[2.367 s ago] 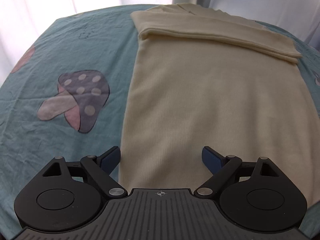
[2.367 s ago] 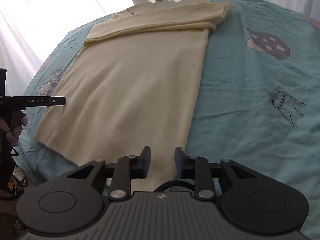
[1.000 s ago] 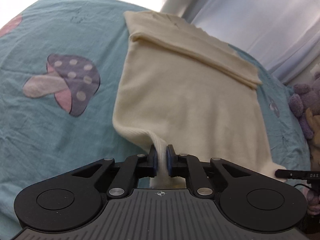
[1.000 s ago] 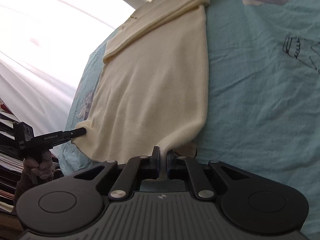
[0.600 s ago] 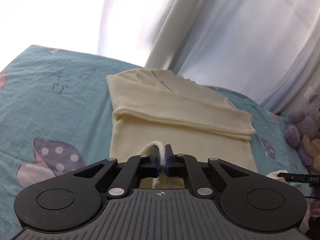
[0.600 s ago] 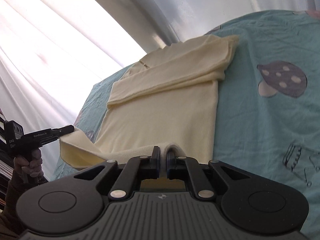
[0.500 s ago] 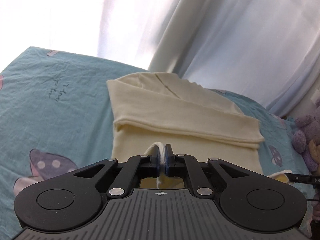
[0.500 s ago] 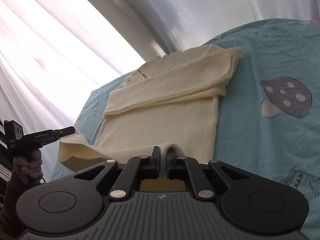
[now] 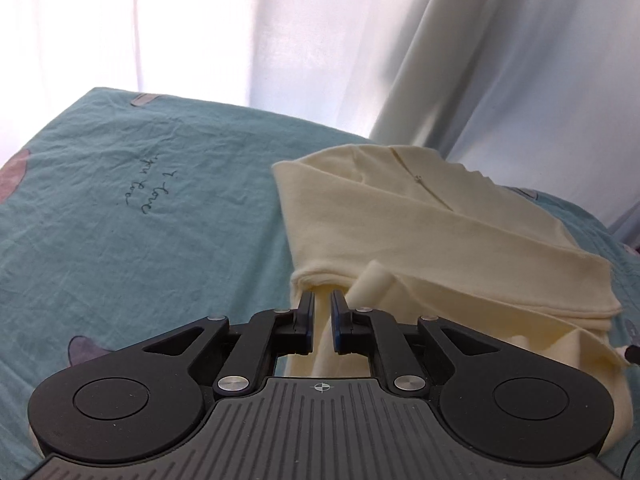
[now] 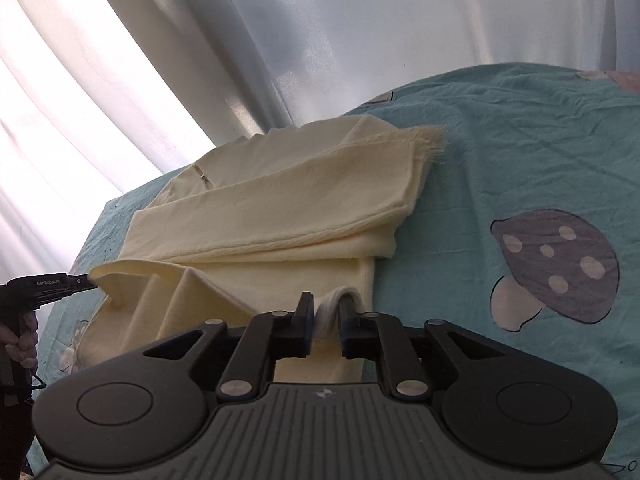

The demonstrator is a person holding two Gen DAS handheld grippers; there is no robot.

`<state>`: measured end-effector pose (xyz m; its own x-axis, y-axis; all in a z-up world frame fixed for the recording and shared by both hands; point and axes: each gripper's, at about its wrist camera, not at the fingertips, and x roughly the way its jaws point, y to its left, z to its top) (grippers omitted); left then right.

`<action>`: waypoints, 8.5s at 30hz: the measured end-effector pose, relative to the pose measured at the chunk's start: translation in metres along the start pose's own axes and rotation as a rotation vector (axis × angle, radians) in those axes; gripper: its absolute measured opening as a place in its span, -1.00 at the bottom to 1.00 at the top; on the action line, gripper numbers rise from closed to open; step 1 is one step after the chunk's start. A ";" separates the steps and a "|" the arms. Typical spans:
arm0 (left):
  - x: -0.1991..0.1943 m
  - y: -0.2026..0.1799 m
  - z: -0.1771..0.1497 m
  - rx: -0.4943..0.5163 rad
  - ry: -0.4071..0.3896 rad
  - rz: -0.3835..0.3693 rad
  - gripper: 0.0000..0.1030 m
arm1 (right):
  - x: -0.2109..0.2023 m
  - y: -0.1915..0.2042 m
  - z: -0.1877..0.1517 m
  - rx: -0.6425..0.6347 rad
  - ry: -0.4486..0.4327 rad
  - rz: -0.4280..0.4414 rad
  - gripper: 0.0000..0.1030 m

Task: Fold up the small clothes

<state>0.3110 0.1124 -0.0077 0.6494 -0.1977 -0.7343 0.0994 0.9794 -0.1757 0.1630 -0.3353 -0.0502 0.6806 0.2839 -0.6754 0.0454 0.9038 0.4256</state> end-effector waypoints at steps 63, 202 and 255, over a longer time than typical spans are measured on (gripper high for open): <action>0.046 -0.072 0.091 0.307 -0.172 -0.042 -0.83 | 0.067 0.044 0.082 -0.365 -0.125 -0.209 -0.90; 0.068 -0.127 0.055 0.043 0.052 -0.431 -0.56 | 0.051 0.096 0.012 -0.163 -0.198 -0.095 -0.61; 0.048 -0.114 -0.022 0.144 0.087 -0.212 0.42 | 0.160 0.083 0.069 0.192 0.065 0.272 -0.58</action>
<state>0.3143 -0.0097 -0.0374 0.5363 -0.3958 -0.7455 0.3369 0.9102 -0.2409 0.3264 -0.2369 -0.0818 0.6392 0.5316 -0.5557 0.0096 0.7170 0.6970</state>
